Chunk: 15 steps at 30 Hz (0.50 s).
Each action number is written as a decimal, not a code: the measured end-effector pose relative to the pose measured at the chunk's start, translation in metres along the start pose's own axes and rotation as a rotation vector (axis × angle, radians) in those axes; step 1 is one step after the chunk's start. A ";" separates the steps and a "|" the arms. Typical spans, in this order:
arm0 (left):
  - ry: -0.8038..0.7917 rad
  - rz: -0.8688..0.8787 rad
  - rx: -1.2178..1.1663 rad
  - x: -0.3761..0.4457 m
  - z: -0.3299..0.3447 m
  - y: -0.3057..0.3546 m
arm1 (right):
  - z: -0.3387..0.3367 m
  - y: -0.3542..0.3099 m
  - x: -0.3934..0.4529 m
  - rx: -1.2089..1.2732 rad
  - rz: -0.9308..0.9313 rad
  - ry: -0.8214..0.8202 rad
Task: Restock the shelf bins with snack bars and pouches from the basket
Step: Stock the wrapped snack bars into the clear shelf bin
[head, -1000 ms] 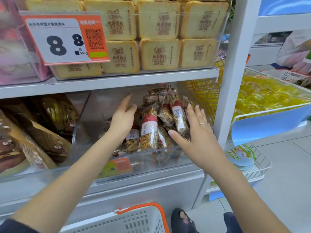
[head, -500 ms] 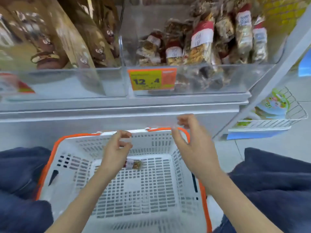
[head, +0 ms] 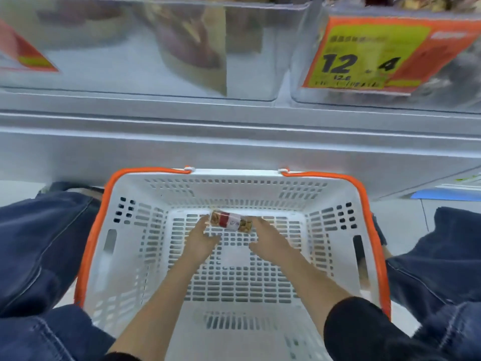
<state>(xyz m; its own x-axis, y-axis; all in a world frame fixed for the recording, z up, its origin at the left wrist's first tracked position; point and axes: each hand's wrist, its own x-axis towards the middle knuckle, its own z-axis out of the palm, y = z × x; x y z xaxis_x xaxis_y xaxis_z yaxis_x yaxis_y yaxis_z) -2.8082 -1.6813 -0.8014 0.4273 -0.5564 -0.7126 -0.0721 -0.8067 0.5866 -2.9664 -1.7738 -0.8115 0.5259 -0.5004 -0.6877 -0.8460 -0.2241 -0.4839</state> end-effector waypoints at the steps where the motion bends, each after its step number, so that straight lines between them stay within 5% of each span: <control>1: 0.004 -0.015 -0.037 0.005 0.001 0.003 | 0.005 0.002 0.008 0.015 -0.001 -0.009; 7: 0.007 -0.137 -0.205 0.034 0.008 0.012 | 0.013 0.017 0.031 0.015 0.042 -0.008; 11: -0.015 -0.244 -0.322 0.044 0.012 0.011 | 0.013 0.005 0.038 0.337 0.195 0.060; 15: -0.111 -0.302 -0.274 0.028 0.010 0.001 | 0.016 0.007 0.021 0.547 0.315 -0.090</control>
<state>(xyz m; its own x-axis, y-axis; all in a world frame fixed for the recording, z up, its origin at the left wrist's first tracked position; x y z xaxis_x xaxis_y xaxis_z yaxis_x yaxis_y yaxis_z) -2.8048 -1.6999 -0.8245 0.2921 -0.3335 -0.8964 0.2898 -0.8623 0.4153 -2.9597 -1.7722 -0.8375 0.2849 -0.3947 -0.8735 -0.8065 0.3939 -0.4410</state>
